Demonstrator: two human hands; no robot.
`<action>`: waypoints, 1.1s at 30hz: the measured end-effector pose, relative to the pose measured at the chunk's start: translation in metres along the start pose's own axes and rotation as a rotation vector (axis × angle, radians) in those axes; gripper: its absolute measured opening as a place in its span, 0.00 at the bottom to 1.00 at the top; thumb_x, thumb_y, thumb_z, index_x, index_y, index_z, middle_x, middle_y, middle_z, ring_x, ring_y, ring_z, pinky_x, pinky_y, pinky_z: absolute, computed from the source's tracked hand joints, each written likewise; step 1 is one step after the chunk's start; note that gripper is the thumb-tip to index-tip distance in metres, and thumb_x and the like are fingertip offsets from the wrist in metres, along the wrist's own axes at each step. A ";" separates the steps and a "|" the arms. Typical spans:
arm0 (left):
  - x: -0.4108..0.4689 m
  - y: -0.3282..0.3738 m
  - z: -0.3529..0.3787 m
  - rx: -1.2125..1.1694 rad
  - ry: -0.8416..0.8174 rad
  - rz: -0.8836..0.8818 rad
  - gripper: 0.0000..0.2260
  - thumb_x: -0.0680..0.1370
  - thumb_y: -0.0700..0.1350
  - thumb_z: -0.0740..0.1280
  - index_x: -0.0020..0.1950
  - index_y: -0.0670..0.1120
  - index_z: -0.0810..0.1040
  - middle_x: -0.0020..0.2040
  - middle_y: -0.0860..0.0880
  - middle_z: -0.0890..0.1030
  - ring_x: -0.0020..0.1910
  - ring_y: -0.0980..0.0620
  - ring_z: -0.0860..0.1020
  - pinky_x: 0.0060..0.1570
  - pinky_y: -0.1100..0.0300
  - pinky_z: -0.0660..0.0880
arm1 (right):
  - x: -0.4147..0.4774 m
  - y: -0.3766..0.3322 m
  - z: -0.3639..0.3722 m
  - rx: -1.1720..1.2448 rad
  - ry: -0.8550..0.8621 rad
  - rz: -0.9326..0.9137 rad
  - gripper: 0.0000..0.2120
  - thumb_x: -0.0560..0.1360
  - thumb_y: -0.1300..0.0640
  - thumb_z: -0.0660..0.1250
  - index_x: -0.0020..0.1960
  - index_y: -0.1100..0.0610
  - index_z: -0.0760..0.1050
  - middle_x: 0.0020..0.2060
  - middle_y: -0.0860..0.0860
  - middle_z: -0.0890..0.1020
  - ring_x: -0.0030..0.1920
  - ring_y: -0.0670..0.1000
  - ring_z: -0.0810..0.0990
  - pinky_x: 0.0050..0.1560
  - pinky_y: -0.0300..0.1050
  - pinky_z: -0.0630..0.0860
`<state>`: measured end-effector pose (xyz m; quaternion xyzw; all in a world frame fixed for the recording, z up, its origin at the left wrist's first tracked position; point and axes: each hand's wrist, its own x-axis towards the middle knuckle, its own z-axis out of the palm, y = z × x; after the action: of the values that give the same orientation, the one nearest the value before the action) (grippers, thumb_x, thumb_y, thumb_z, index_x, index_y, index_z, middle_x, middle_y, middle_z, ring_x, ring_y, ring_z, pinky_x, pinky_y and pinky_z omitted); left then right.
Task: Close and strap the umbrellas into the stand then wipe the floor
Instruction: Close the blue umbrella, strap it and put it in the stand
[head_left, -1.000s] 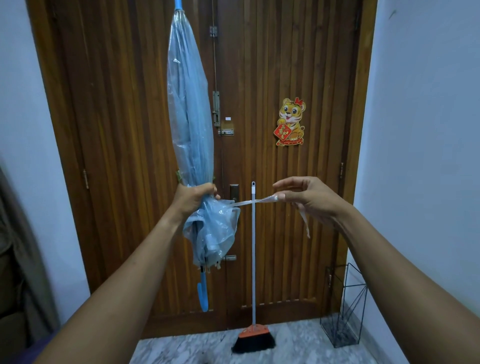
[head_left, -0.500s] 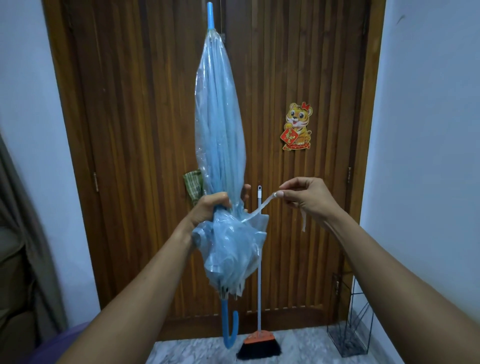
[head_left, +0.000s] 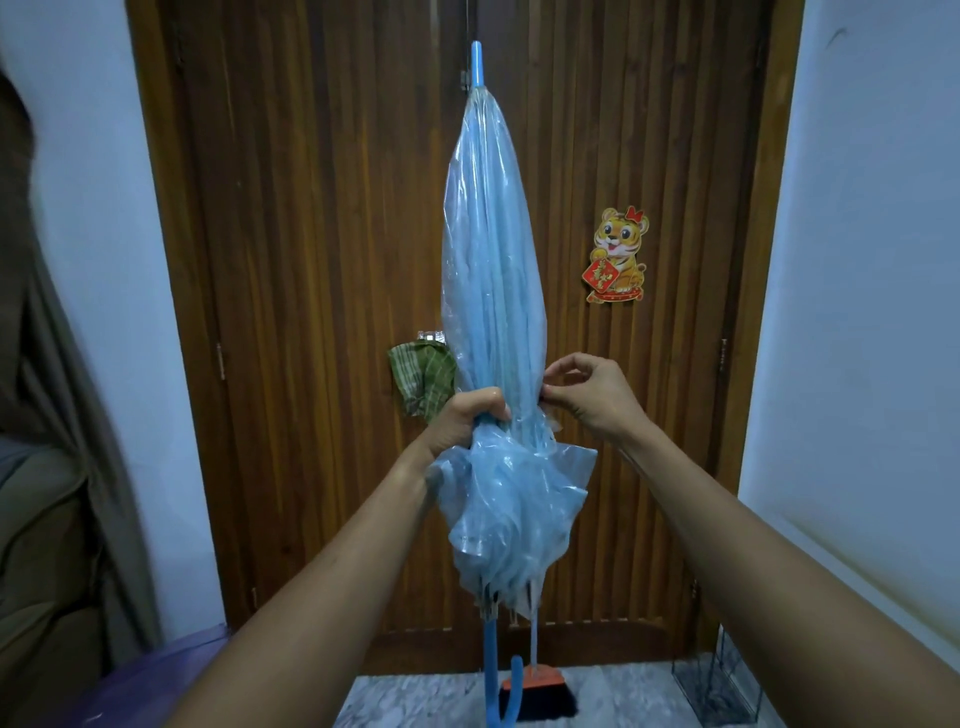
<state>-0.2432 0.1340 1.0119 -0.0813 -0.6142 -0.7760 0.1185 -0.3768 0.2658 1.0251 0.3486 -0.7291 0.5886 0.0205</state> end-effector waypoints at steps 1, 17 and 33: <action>0.001 -0.001 0.001 0.046 0.048 0.004 0.16 0.65 0.36 0.64 0.52 0.36 0.77 0.43 0.40 0.78 0.41 0.44 0.79 0.44 0.54 0.78 | 0.001 0.001 0.000 -0.051 0.041 0.002 0.12 0.67 0.56 0.81 0.46 0.55 0.81 0.46 0.51 0.84 0.51 0.54 0.83 0.50 0.52 0.83; 0.032 -0.006 0.009 0.198 0.402 0.248 0.17 0.70 0.44 0.77 0.56 0.39 0.82 0.51 0.39 0.84 0.50 0.41 0.83 0.53 0.46 0.82 | -0.051 -0.002 0.007 0.454 -0.490 0.177 0.26 0.71 0.56 0.78 0.66 0.57 0.76 0.58 0.57 0.85 0.57 0.58 0.85 0.59 0.55 0.81; 0.023 0.022 0.008 -0.174 0.329 0.319 0.23 0.85 0.52 0.58 0.69 0.34 0.74 0.64 0.36 0.80 0.60 0.44 0.82 0.60 0.53 0.80 | -0.050 0.002 0.023 0.329 -0.181 -0.088 0.21 0.74 0.61 0.75 0.64 0.59 0.73 0.52 0.57 0.85 0.47 0.55 0.87 0.47 0.50 0.85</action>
<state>-0.2593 0.1352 1.0405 -0.0599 -0.4968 -0.8002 0.3306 -0.3311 0.2703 0.9941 0.4302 -0.6061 0.6646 -0.0766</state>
